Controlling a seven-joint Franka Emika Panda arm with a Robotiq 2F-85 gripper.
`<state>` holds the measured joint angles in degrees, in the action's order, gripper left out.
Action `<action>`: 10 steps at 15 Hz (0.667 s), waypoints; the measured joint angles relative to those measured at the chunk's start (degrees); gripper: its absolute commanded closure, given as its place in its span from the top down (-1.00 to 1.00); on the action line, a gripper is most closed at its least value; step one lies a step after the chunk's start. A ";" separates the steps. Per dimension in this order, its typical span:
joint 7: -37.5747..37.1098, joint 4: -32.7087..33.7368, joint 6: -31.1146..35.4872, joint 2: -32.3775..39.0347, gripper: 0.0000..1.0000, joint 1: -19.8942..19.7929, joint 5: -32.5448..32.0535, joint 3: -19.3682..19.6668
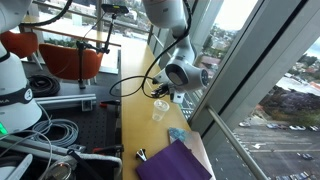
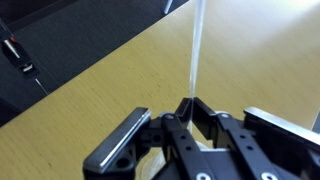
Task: Put the straw into the cup
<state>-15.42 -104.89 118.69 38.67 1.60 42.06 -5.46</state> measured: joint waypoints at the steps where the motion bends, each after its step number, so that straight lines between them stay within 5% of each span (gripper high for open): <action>1: 0.00 -0.16 0.00 0.04 -0.95 -0.11 0.00 0.22; 10: 2.39 -0.49 -0.05 0.20 -0.95 -0.69 0.00 0.33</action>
<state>-13.03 -105.38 118.64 38.87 0.91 42.06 -5.13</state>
